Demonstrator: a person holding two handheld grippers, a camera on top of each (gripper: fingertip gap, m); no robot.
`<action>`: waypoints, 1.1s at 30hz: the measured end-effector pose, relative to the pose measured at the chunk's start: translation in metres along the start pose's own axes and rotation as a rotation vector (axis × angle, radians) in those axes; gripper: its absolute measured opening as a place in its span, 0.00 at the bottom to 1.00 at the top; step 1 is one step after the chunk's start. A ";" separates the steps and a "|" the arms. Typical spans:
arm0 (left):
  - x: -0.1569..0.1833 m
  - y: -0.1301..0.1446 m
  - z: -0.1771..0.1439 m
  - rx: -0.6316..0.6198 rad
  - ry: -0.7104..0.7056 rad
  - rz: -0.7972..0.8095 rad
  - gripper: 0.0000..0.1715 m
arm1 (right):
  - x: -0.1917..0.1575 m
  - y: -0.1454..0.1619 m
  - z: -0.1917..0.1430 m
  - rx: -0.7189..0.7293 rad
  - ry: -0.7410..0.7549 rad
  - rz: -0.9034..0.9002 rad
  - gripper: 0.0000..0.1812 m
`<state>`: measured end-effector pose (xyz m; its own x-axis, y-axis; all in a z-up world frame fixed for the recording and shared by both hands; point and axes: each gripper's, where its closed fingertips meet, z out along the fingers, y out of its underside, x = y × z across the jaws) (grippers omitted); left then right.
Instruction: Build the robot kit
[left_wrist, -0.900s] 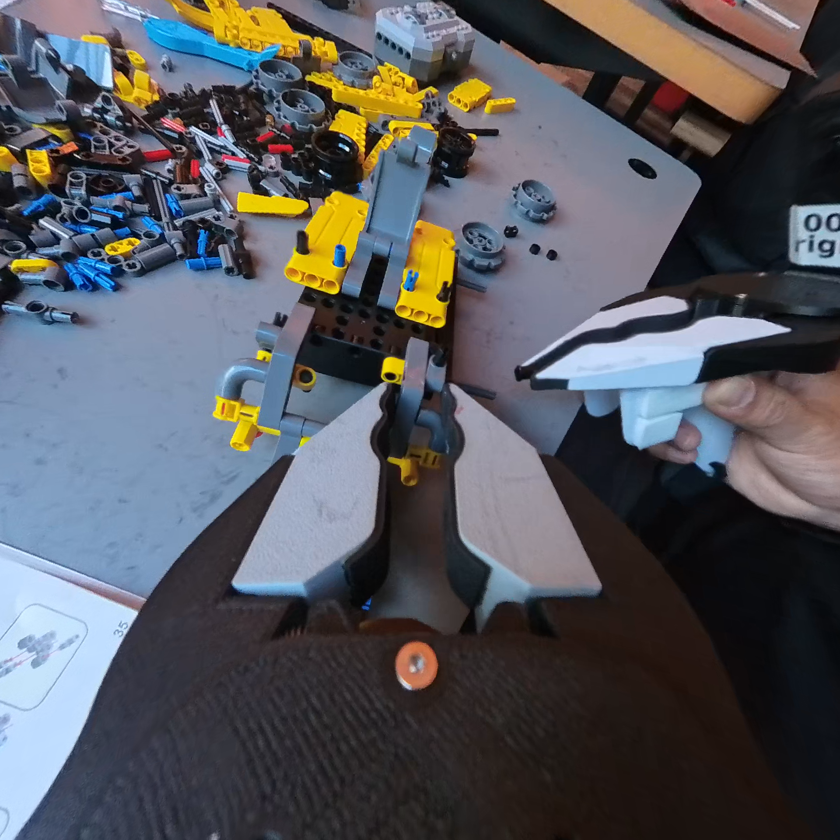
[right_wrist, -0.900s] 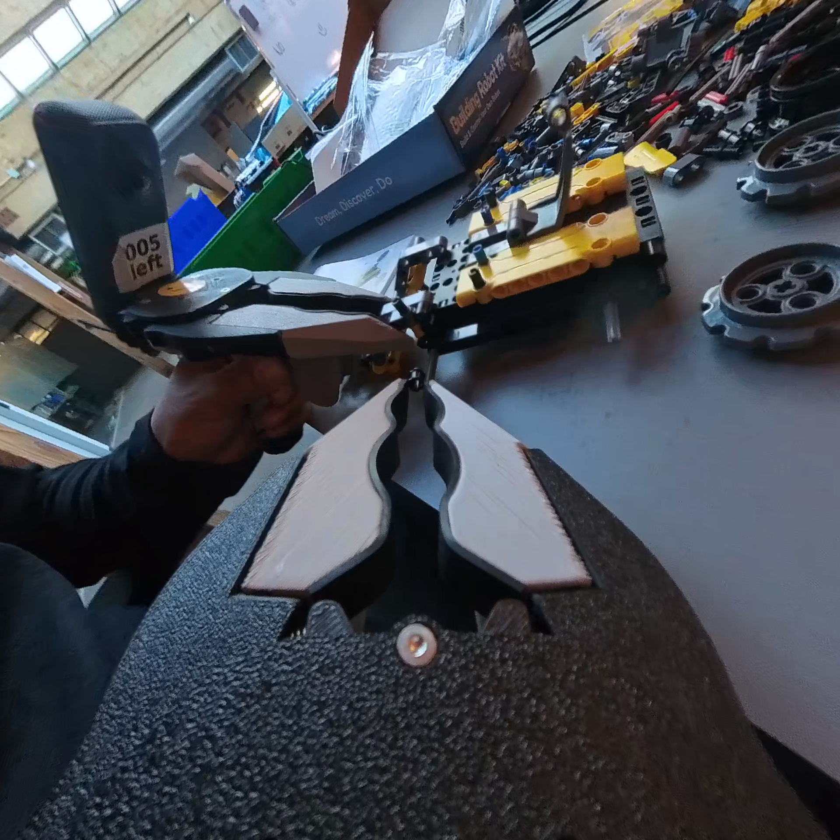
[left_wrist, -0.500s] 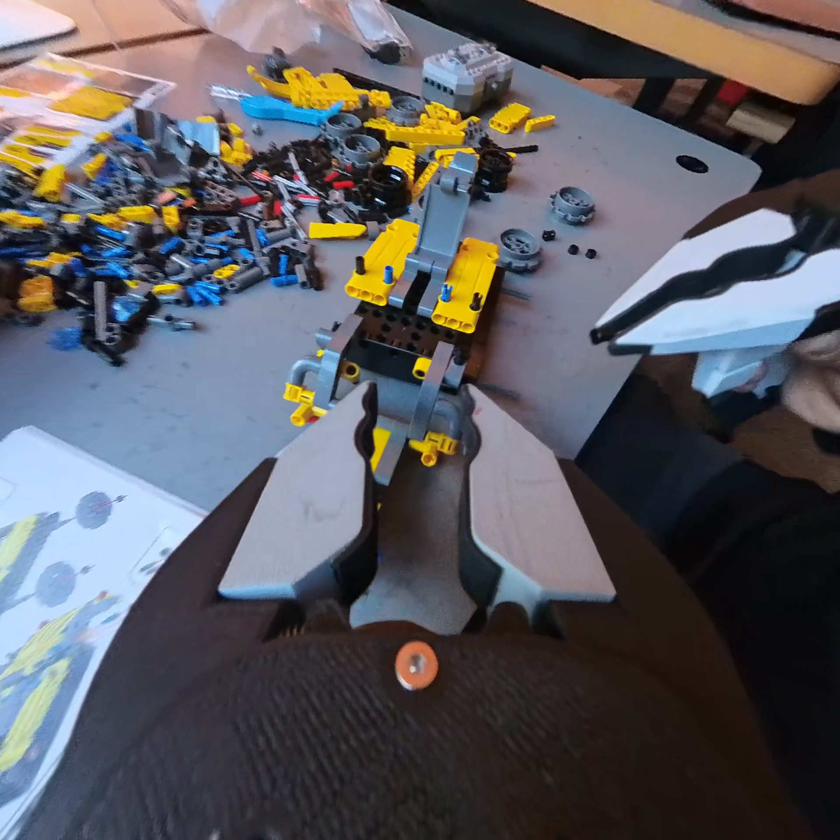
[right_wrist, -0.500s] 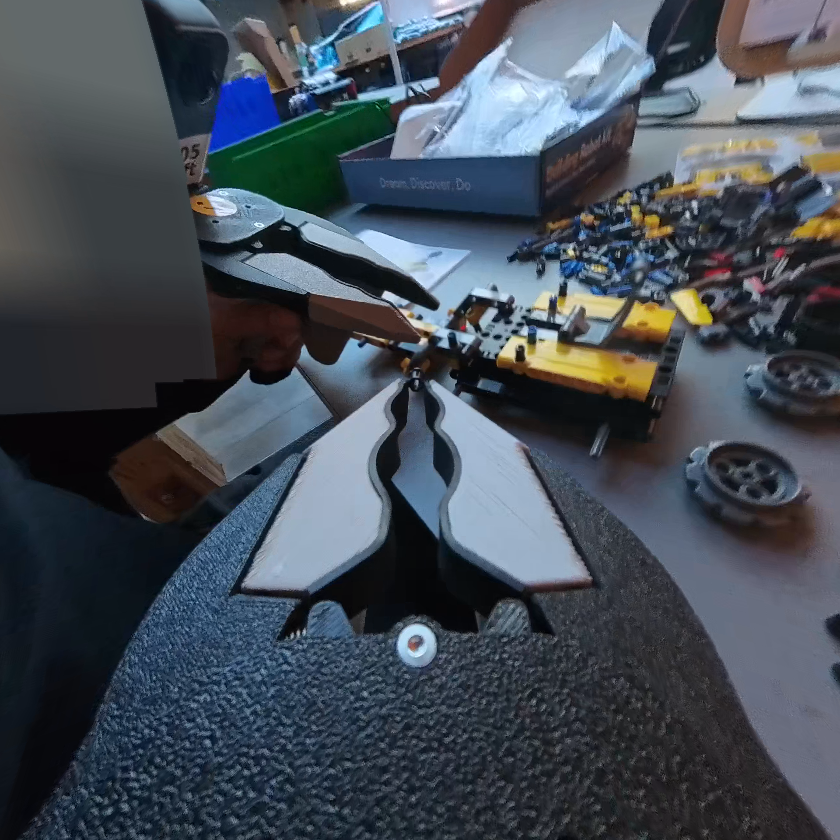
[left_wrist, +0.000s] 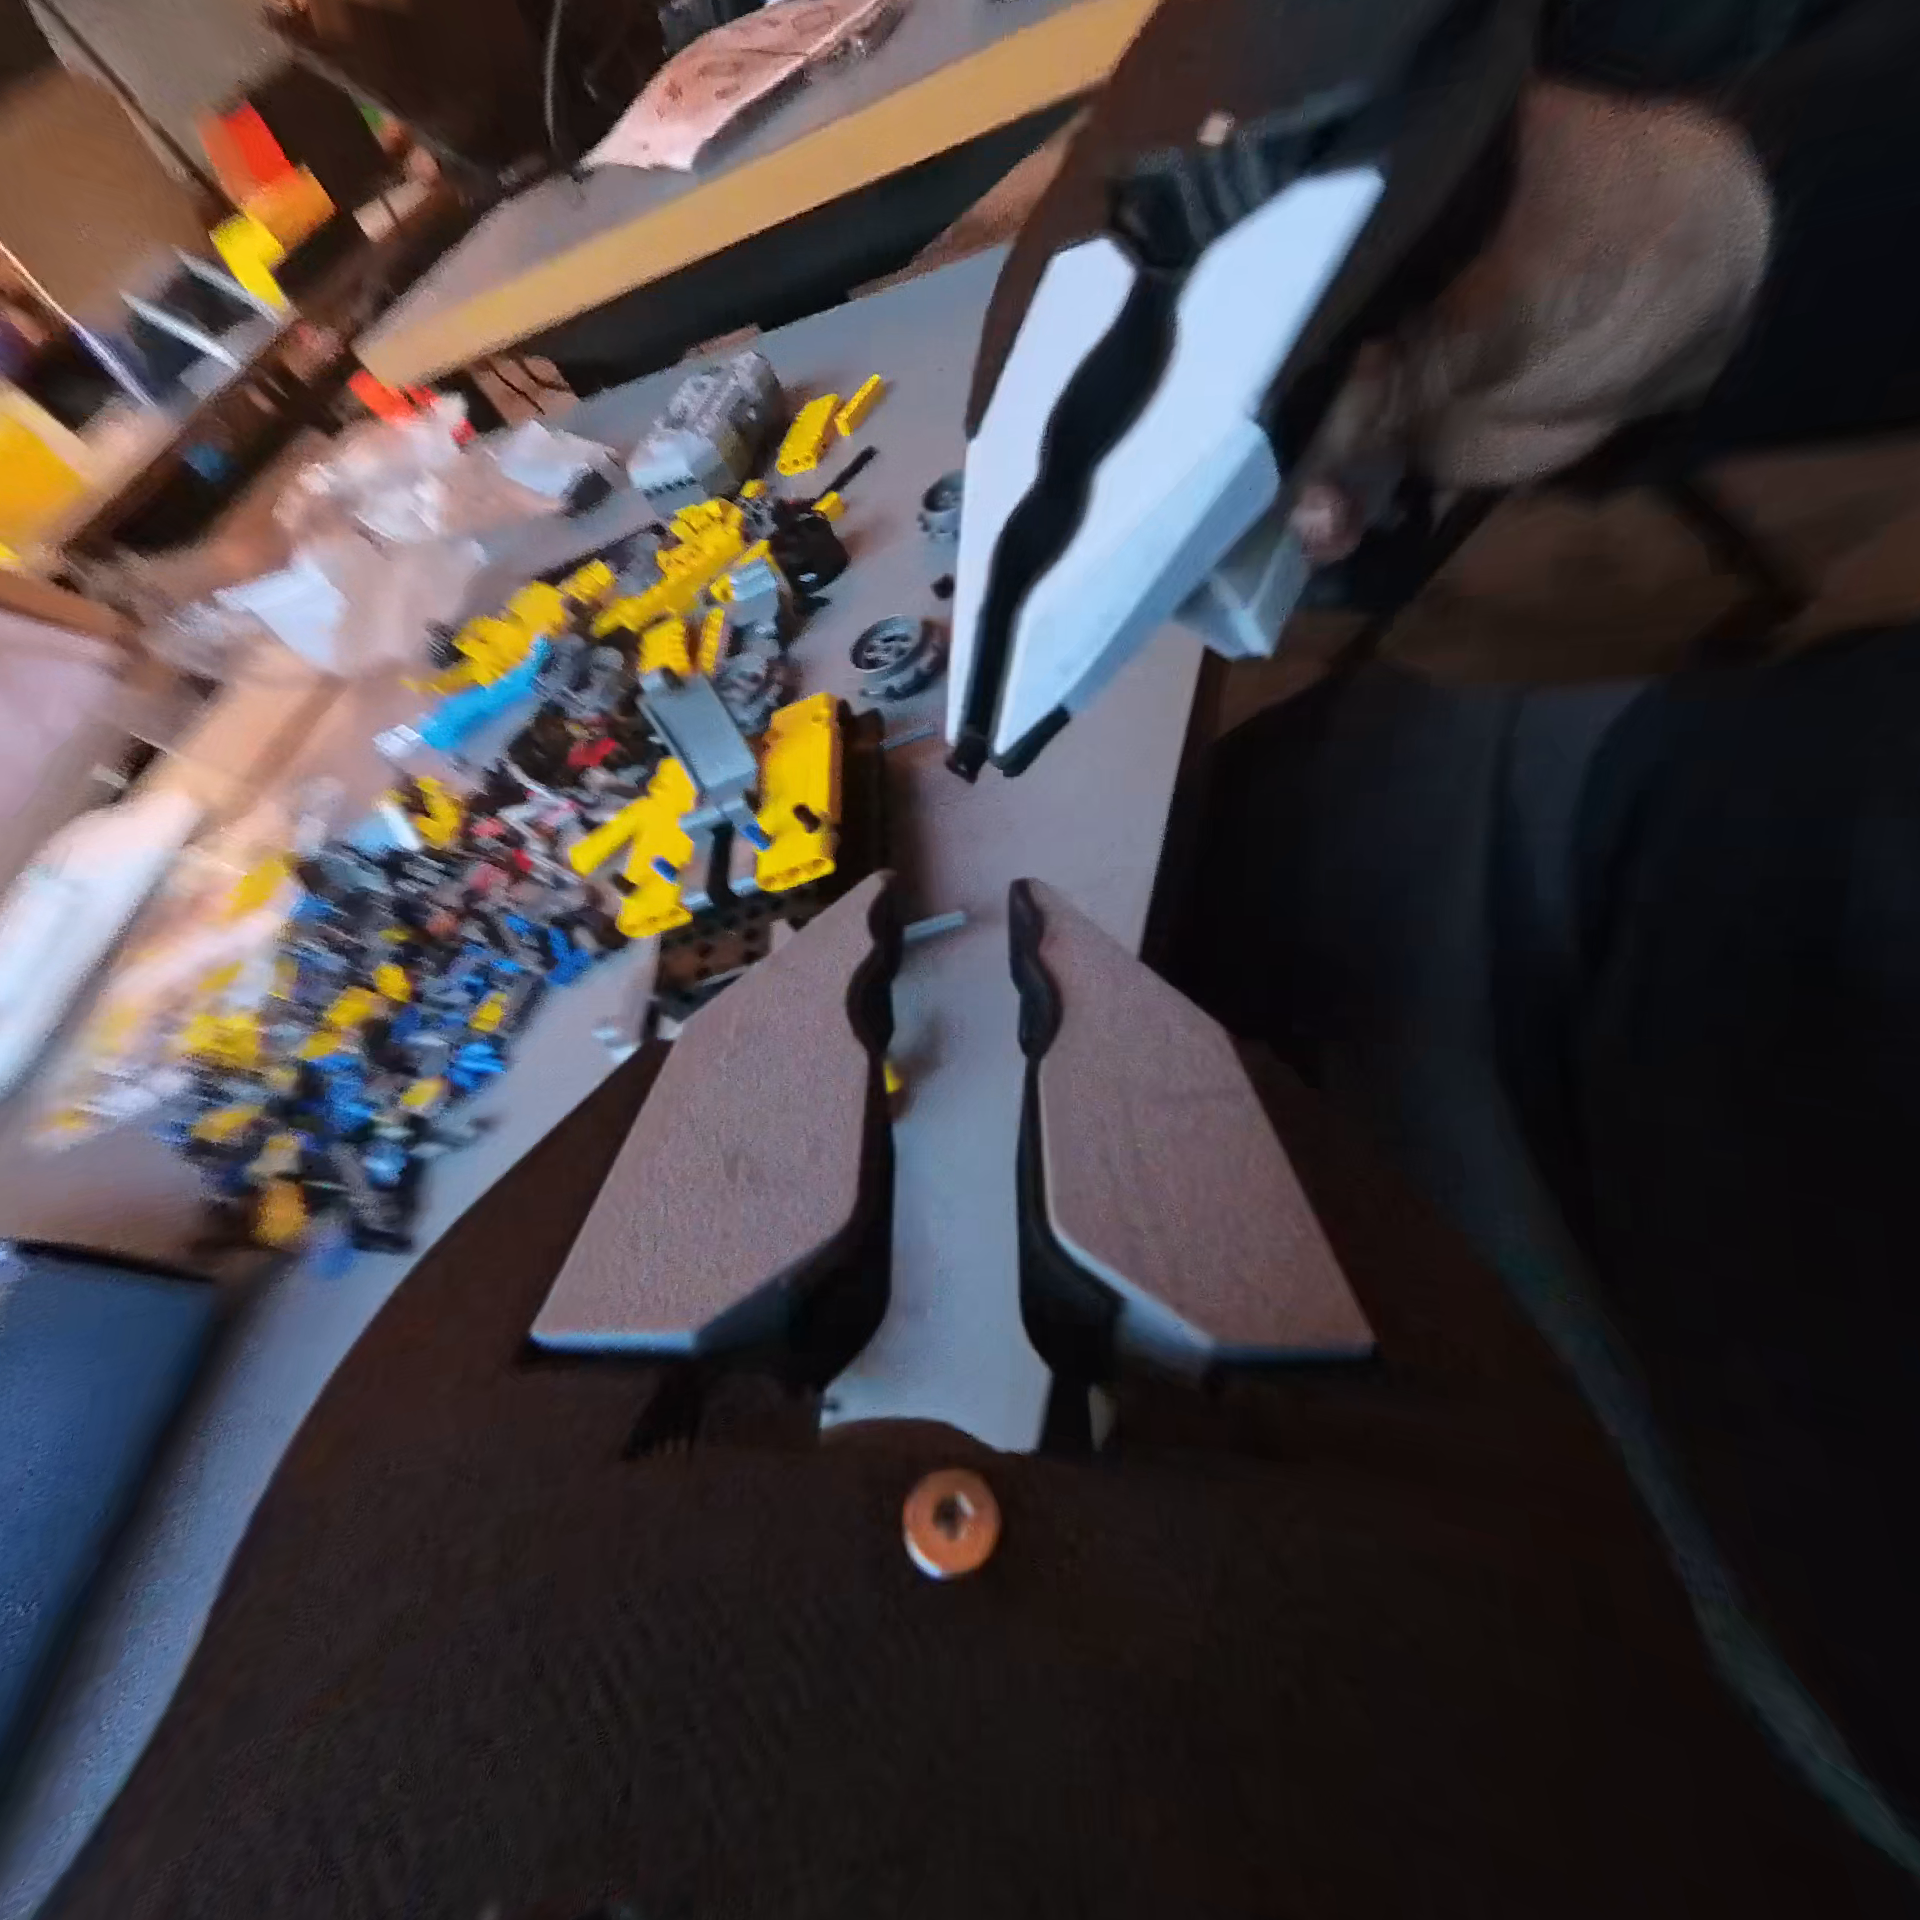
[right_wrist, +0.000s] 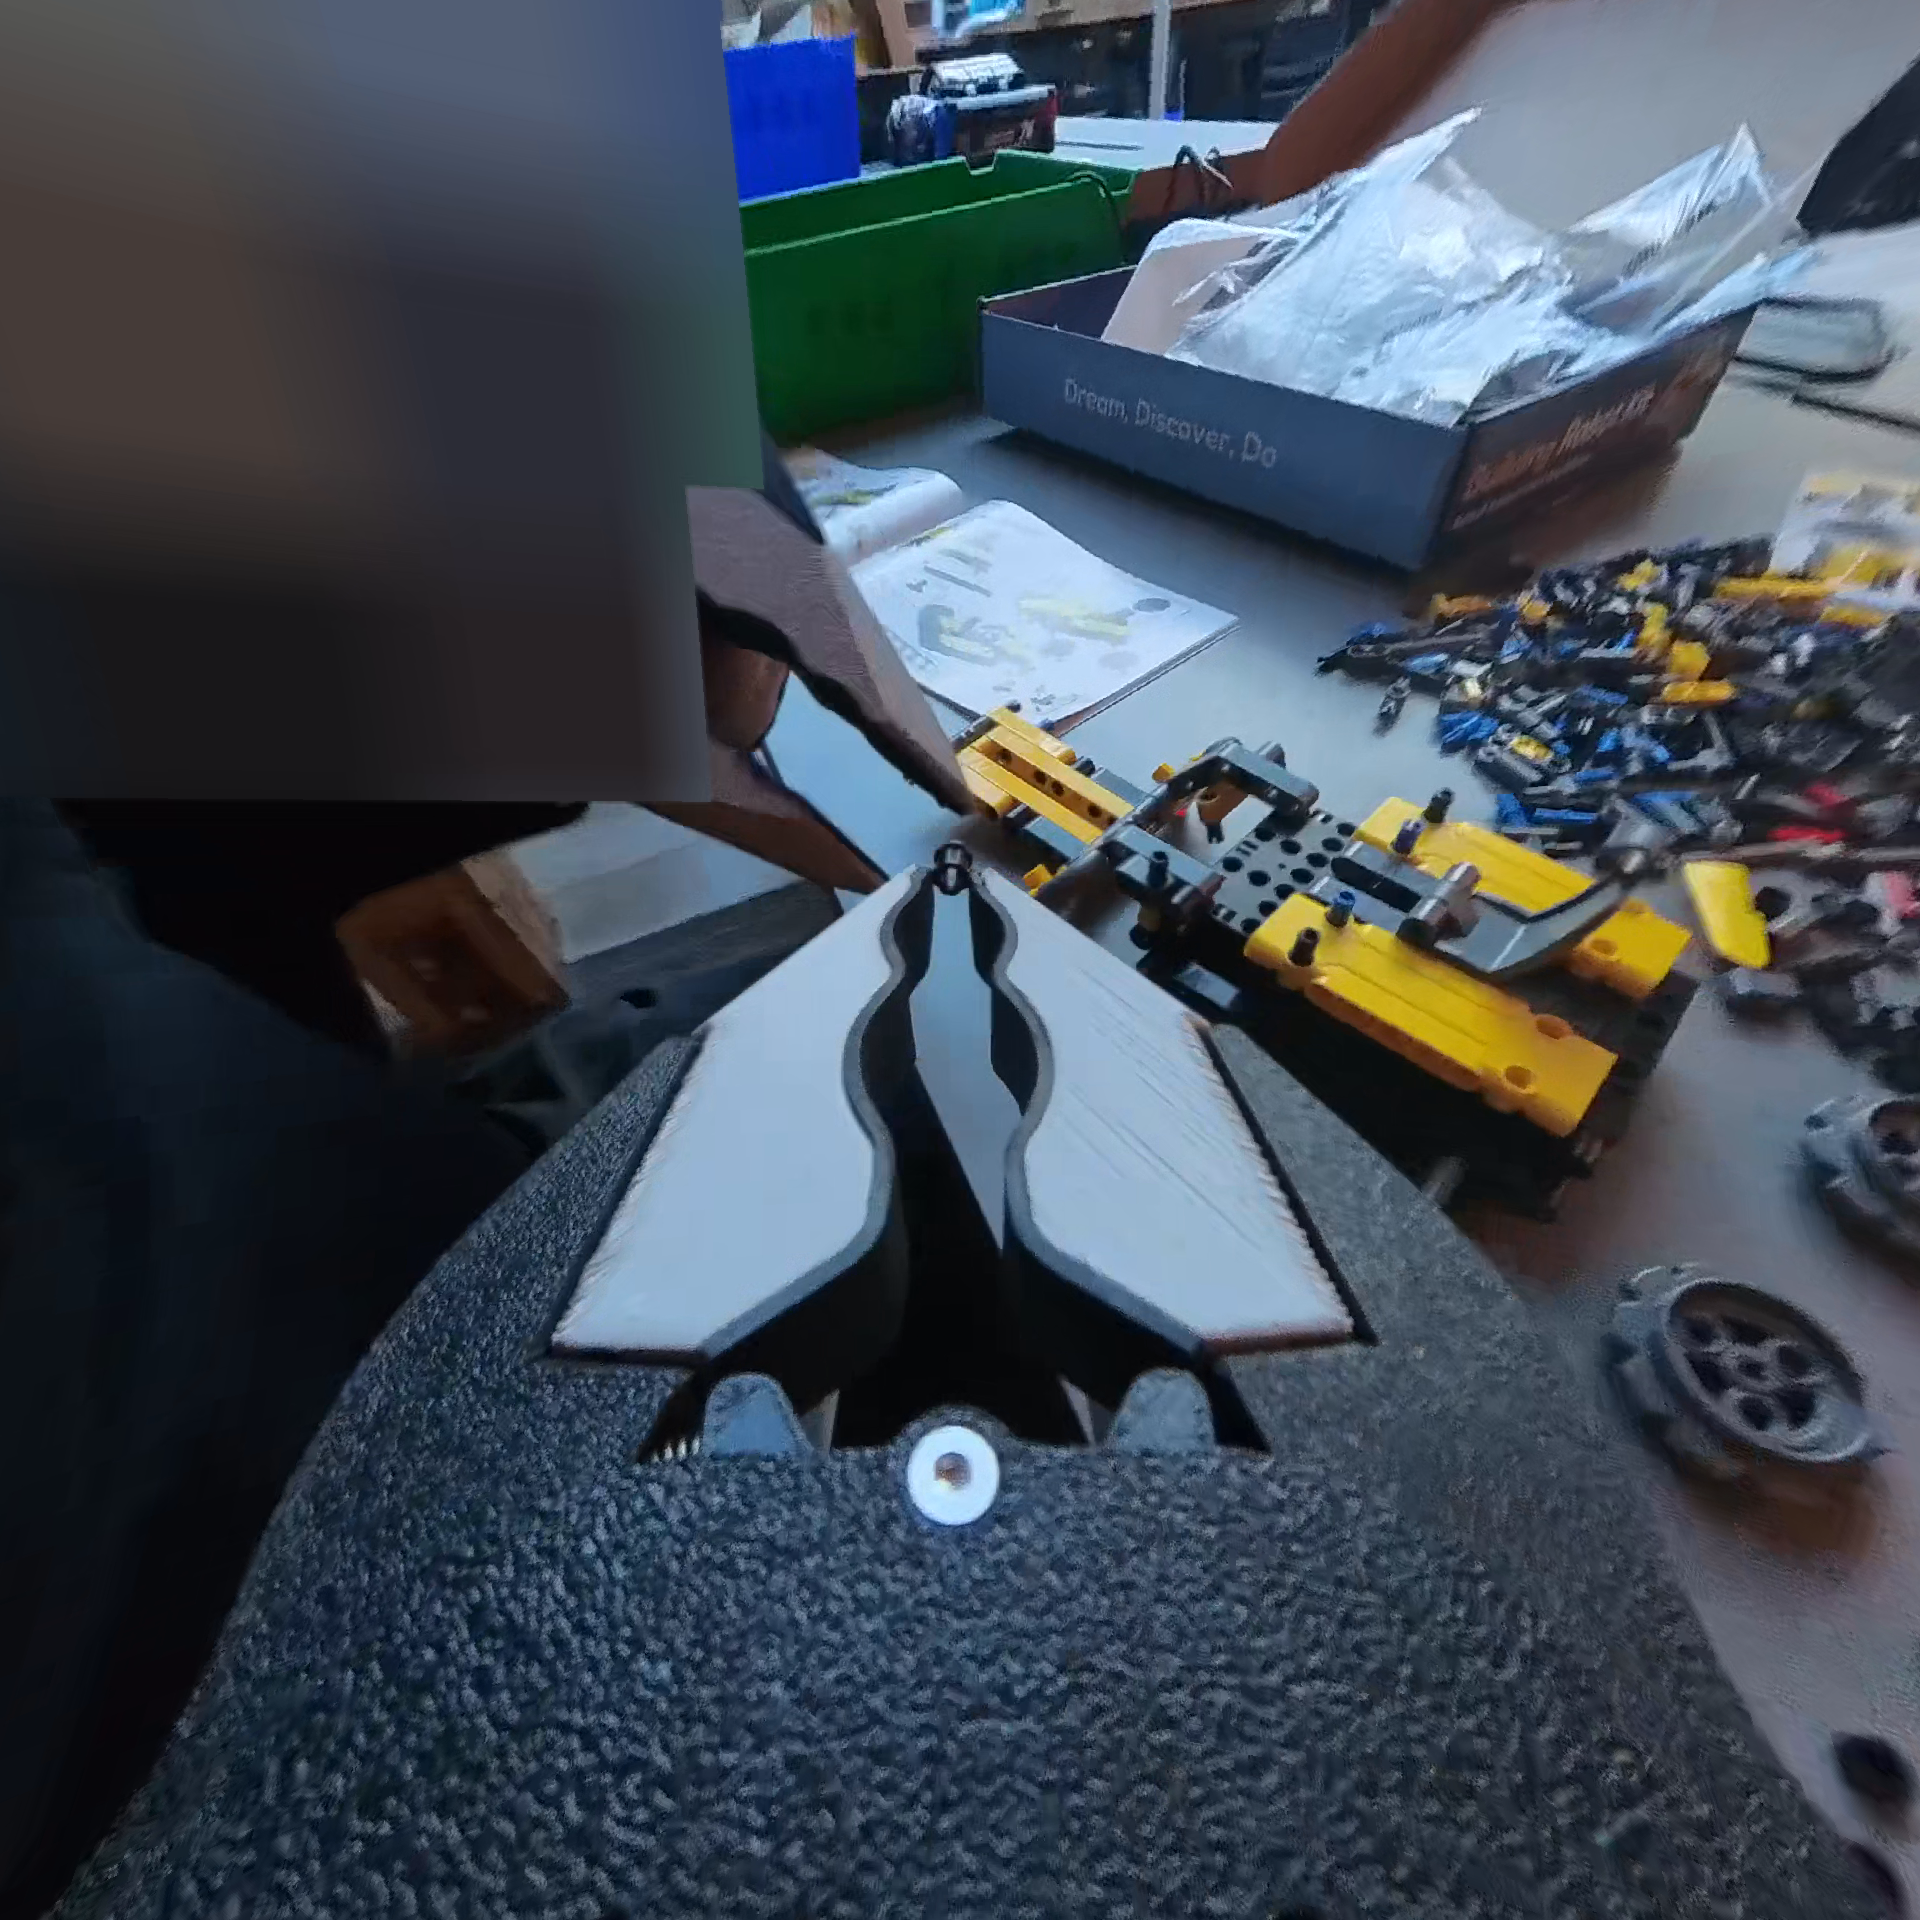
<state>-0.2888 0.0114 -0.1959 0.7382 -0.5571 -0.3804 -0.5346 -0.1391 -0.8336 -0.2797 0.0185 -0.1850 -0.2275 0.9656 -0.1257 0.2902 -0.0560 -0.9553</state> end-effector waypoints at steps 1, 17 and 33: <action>0.000 0.000 0.000 -0.011 -0.022 0.086 0.10 | 0.001 0.000 0.000 0.013 -0.008 0.045 0.04; -0.002 -0.009 0.018 0.021 -0.171 0.455 0.02 | -0.001 0.007 0.006 0.074 -0.204 0.460 0.03; -0.009 -0.007 0.017 0.094 -0.128 0.228 0.01 | 0.004 0.003 0.013 -0.064 -0.144 0.322 0.04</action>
<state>-0.2851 0.0314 -0.1935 0.6522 -0.4563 -0.6054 -0.6570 0.0582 -0.7517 -0.2916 0.0188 -0.1921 -0.2417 0.8552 -0.4586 0.4246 -0.3317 -0.8424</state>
